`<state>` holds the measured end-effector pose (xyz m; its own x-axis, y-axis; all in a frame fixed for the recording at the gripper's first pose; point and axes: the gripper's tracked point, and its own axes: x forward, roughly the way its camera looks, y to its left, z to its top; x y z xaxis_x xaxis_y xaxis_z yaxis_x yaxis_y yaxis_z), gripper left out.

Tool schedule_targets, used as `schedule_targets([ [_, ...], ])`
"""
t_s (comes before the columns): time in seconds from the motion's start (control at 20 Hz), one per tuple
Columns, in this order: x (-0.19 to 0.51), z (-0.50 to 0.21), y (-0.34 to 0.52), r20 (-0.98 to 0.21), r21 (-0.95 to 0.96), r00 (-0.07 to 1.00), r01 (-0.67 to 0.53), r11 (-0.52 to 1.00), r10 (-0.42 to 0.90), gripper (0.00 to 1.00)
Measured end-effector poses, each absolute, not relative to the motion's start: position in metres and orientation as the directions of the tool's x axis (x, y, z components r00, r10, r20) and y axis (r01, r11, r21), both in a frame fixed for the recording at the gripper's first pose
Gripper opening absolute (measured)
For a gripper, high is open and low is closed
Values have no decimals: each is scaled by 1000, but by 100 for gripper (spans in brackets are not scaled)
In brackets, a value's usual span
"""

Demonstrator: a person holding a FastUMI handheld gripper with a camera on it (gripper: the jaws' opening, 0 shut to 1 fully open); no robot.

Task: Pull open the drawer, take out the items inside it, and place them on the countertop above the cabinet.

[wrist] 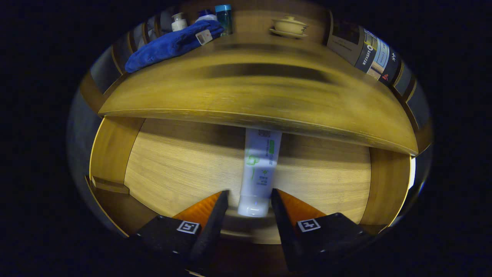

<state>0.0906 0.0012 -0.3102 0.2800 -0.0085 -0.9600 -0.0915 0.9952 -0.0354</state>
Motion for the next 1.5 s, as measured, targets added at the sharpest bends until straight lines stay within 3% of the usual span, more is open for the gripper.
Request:
schedule_targets([
  [0.25, 103, -301, 0, -951, -5, 308, -75, 997, 18, 45],
  [0.75, 152, -183, 39, -888, 155, 416, -134, 979, 198, 45],
  [0.8, 122, -184, 34, -888, 163, 408, -155, 974, 214, 45],
  [1.5, 92, -115, 90, -830, 268, 406, -311, 912, 383, 45],
])
